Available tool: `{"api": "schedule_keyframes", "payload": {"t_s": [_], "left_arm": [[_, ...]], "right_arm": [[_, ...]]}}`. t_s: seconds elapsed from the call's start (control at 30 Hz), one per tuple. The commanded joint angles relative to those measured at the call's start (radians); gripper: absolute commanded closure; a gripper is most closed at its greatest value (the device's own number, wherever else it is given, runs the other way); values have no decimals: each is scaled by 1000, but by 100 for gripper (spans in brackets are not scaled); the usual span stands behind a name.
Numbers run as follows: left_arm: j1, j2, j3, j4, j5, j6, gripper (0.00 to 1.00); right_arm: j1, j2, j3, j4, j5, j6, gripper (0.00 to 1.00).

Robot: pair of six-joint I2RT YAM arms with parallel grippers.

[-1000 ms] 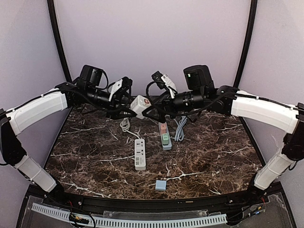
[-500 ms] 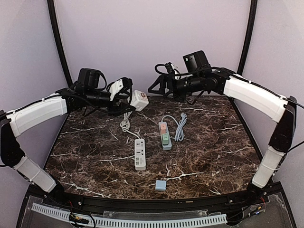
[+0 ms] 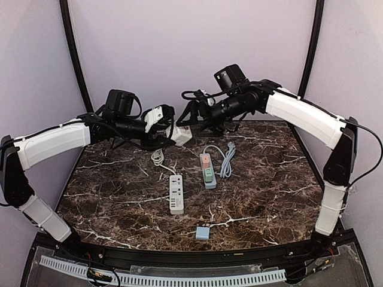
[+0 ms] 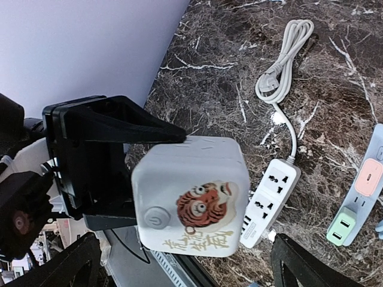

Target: Insert the plug

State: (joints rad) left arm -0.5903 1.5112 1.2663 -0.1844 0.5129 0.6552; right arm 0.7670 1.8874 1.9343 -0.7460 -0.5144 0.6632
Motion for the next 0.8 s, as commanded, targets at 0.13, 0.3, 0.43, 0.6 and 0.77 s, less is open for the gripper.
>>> {"api": "schedule_keyframes", "payload": {"t_s": [0.13,0.3,0.43,0.6,0.77], "left_arm": [[-23,-7,11,-16,16,18,99],[-35,-5,15,-34,13,34,99],[-39,-3,15,-54,24,48,99],[-43,1,16,-68,26,53,99],[-46,7,18,-69,11,43,99]], "right_arm": [[35,57,56,-63,-17,-1,1],[41,87,96,-100,-6,-3,3],[45,100,114,-111,-7,-10,10],[48,109,123,-115,-12,-13,19],[52,116,125,-115,-13,-9,22]]}}
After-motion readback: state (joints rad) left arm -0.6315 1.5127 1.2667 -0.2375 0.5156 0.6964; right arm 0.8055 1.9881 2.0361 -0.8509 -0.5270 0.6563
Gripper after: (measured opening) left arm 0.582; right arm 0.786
